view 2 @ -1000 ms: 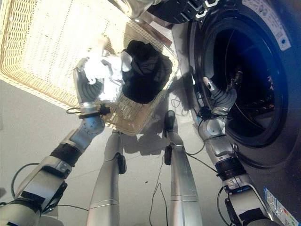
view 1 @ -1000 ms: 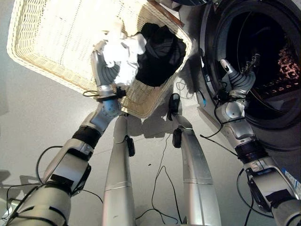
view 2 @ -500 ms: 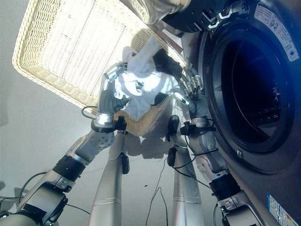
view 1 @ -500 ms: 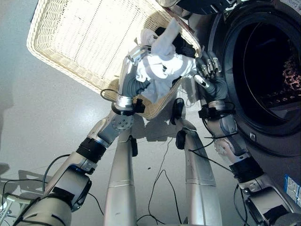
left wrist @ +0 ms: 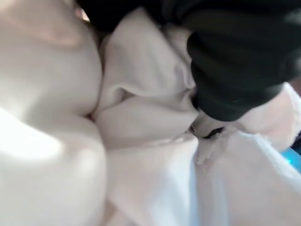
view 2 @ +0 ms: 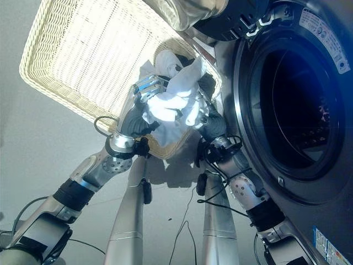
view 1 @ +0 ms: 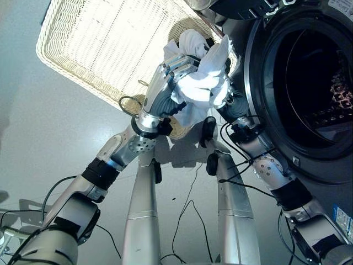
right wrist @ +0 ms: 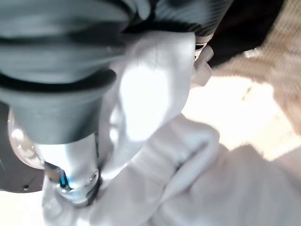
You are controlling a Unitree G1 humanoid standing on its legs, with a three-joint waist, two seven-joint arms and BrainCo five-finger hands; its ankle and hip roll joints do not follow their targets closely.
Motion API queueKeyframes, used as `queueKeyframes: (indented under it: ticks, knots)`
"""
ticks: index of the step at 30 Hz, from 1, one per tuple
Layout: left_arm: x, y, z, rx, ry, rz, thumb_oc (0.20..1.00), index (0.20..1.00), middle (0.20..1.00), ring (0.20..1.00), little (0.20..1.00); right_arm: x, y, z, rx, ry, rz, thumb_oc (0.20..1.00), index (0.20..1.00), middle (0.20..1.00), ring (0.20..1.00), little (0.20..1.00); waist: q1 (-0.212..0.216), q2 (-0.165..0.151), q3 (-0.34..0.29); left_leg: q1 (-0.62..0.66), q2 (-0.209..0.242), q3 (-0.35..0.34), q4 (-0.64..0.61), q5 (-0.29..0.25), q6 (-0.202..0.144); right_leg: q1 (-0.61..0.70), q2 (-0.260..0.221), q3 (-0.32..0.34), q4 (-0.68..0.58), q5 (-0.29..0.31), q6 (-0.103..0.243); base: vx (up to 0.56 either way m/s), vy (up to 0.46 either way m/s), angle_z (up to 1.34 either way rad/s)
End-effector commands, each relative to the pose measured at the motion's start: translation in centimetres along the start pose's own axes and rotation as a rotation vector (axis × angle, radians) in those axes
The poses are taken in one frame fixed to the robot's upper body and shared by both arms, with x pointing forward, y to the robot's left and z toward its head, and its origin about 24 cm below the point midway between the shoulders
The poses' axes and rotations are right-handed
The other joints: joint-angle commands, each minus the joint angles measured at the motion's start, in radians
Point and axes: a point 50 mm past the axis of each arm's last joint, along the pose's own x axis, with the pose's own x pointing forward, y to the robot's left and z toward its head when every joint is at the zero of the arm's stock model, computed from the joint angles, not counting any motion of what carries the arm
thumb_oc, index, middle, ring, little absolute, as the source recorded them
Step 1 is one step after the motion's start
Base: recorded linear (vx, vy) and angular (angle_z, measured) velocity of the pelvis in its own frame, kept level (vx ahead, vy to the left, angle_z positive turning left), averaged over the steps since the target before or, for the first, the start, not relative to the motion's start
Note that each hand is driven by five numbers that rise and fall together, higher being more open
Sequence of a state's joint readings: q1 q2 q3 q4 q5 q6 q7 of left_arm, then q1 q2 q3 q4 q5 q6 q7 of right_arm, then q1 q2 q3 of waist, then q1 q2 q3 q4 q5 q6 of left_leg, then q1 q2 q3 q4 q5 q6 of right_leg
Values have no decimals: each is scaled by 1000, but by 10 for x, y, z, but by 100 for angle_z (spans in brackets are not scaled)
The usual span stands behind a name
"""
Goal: Put the clothes into the washing machine.
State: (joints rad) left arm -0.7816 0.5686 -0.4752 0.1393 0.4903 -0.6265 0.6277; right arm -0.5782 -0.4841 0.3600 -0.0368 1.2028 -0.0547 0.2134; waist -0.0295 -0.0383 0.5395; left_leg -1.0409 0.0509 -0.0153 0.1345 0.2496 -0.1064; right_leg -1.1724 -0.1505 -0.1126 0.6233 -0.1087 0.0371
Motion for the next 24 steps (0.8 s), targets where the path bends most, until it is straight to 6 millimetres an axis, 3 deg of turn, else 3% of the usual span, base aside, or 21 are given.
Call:
queueKeyframes:
  ticks: [1, 8, 9, 11, 24]
  knots:
    - [21, -1, 35, -58, -222, 55, 200, 200, 200, 200, 200, 4, 30, 6, 46, -10, 191, 1000, 1000, 1000, 1000, 1000, 2, 12, -19, -7, -47, 15, 144, -158, -13, 91, 26, -29, -294, 223, 134, 0, 0, 0]
    - [22, -1, 36, -12, -243, 40, 200, 200, 200, 200, 200, 5, 40, 5, 40, 18, 254, 1000, 1000, 1000, 1000, 1000, 5, 10, -19, -12, -45, 13, 147, -155, -15, 87, 23, -33, -293, 227, 135, 0, -8, 2]
    - [23, -1, 36, -9, -242, 38, 200, 200, 200, 200, 200, 5, 41, 4, 42, 26, 266, 784, 784, 784, 784, 784, 4, 9, -19, -12, -45, 12, 147, -155, -15, 88, 22, -33, -294, 227, 135, 0, 0, 0]
    - [23, -3, 36, 4, -241, 32, 200, 200, 200, 200, 200, 6, 43, 3, 40, 37, 281, 200, 200, 200, 200, 200, 4, 8, -19, -12, -45, 12, 149, -155, -16, 88, 21, -35, -294, 229, 136, 0, 0, 0]
    - [25, -2, 33, 75, -234, 36, 200, 200, 200, 200, 200, 7, 52, 0, 64, 74, 354, 200, 200, 200, 200, 200, 5, 11, -19, -21, -44, 13, 155, -152, -19, 81, 21, -36, -297, 235, 135, 0, 0, 0]
